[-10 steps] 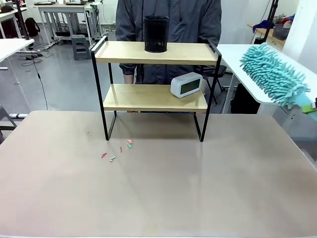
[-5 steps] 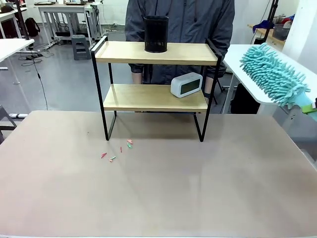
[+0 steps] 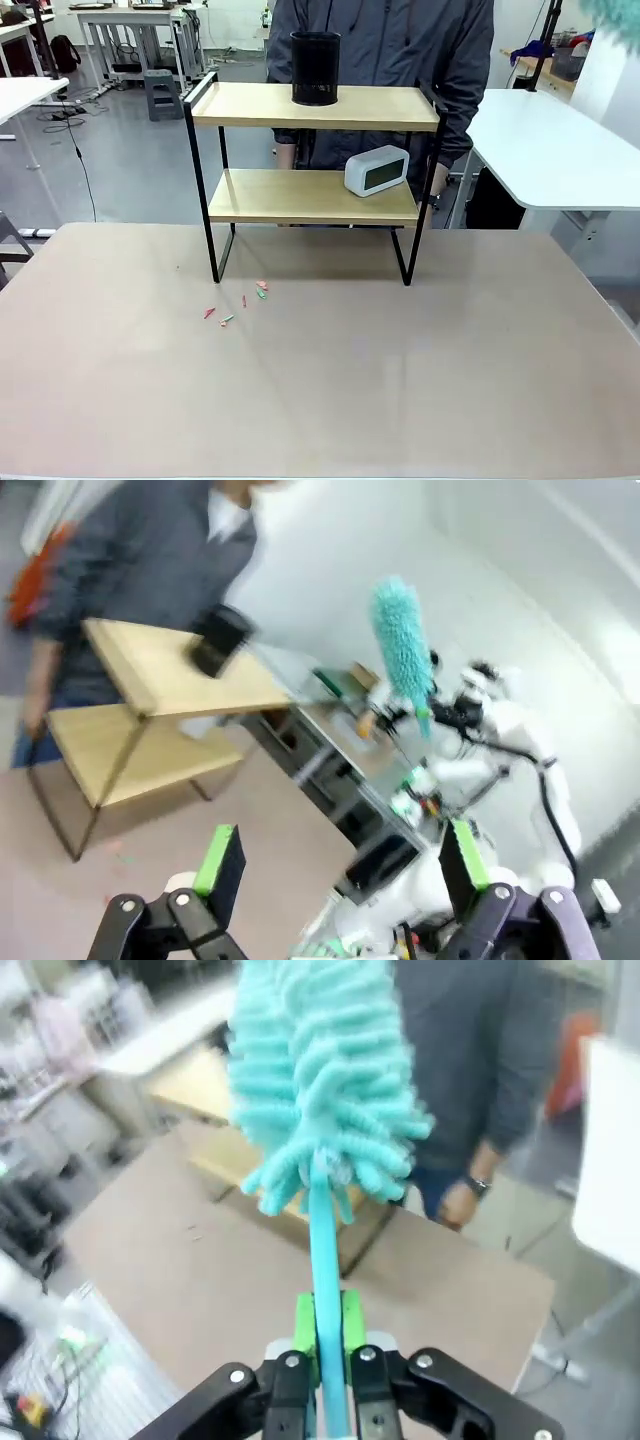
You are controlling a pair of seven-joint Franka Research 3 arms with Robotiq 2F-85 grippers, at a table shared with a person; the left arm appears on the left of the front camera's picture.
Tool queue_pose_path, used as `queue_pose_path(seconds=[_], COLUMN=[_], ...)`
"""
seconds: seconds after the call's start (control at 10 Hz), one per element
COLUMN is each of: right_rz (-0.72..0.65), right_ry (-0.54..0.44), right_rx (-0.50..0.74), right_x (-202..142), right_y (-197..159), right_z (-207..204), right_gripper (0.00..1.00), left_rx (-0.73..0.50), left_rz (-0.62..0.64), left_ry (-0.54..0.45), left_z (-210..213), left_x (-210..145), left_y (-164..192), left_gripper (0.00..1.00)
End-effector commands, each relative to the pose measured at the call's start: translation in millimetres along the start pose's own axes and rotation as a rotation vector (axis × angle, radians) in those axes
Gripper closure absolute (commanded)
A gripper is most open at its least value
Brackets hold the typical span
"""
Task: Clean the shelf.
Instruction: Hand the Duster back to the human.
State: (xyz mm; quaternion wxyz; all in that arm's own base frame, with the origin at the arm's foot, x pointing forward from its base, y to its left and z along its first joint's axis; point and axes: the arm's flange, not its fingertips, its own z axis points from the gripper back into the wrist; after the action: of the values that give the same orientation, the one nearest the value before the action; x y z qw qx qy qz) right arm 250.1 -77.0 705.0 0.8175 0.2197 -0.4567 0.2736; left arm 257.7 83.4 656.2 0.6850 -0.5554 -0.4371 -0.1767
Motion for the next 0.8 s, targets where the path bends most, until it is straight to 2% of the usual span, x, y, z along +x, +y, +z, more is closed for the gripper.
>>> queue_pose_path(seconds=[0.0, 0.1, 0.2, 0.3, 0.4, 0.5, 0.6, 0.7], right_rz=[0.251, 0.356, 0.452, 0.475, 0.228, 0.228, 0.303, 0.340], right_ry=[0.250, 0.402, 0.506, 0.516, 0.305, 0.305, 0.449, 0.573], right_rx=[0.316, 0.430, 0.513, 0.423, 0.371, 0.371, 0.443, 0.514], right_x=[18.6, 5.7, -9.9, -23.4, 7.3, 7.3, -15.1, 0.4], right_y=[46.5, 67.5, 79.7, 78.3, 92.3, 92.3, 98.9, 95.9], right_z=[-27.6, -42.4, -52.5, -52.2, -42.2, -42.2, -60.4, -91.6], right_gripper=[0.88, 0.88, 0.88, 0.88, 0.88, 0.88, 0.88, 0.88], left_rx=[-0.177, -0.230, -0.323, -0.071, -0.249, -0.249, -0.212, -0.214], left_rz=[-0.064, -0.084, -0.055, 0.041, -0.062, -0.062, -0.006, -0.019], left_ry=[0.111, 0.174, 0.323, 0.495, 0.239, 0.239, 0.359, 0.399], left_z=[-62.3, -97.4, -126.5, -134.1, -116.4, -116.4, -145.5, -150.3], left_x=[5.6, 1.5, -10.2, -27.0, -11.0, -11.0, -27.9, -33.4], left_y=[-16.1, -24.9, -26.1, -10.3, -47.5, -47.5, -26.6, -28.6], left_gripper=[0.00, 0.00, 0.00, 0.00, 0.00, 0.00, 0.00, 0.00])
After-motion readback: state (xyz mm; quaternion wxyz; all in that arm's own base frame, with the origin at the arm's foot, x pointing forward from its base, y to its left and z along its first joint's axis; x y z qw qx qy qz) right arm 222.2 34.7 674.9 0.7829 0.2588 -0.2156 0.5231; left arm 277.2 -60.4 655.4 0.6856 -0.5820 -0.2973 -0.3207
